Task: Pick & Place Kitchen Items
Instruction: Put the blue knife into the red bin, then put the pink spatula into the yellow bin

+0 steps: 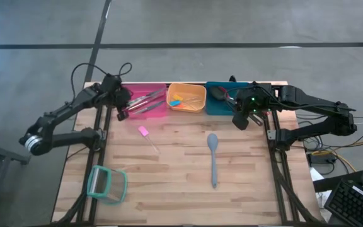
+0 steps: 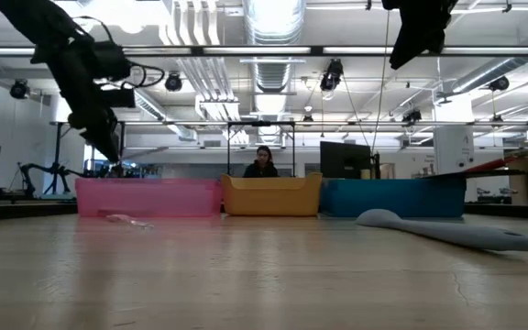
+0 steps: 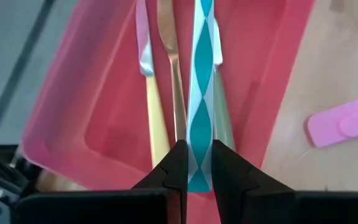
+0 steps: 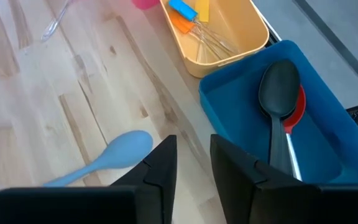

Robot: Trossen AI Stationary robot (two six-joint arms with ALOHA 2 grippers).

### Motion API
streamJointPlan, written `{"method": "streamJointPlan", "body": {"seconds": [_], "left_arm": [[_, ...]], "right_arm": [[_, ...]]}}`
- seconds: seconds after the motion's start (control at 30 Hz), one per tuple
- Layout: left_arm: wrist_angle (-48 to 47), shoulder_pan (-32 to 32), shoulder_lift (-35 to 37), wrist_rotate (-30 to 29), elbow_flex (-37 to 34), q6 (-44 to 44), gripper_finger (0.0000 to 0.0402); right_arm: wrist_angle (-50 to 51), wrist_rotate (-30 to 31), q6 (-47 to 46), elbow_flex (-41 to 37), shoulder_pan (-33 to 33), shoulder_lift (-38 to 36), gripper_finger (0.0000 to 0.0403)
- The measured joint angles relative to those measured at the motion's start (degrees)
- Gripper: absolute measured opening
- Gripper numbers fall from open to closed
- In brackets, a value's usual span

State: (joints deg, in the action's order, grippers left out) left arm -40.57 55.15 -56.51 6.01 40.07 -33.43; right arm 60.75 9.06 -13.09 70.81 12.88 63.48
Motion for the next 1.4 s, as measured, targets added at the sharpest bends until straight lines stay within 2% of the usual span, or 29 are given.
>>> {"method": "streamJointPlan", "body": {"seconds": [0.43,0.63,0.83,1.13,1.4], "left_arm": [[1.15,3.49,-12.41,0.32,0.39,0.23,0.0045],[0.97,4.55,-17.03,0.25,0.5,0.74,0.0045],[-0.36,5.03,-21.06,-0.92,2.32,1.93,0.0047],[-3.18,5.03,-22.26,-1.85,3.82,2.72,0.013],[-4.0,5.01,-21.11,-1.87,4.97,5.52,0.0143]], "right_arm": [[0.05,0.0,0.25,-0.11,0.0,0.0,0.0044],[0.05,0.0,0.25,-0.22,0.0,-0.02,0.0038],[0.01,0.0,0.25,-0.24,0.0,-0.01,0.005],[-0.09,0.0,0.23,-0.46,0.02,0.0,0.0077],[-0.11,0.0,0.23,-0.48,0.02,0.0,0.0097]]}}
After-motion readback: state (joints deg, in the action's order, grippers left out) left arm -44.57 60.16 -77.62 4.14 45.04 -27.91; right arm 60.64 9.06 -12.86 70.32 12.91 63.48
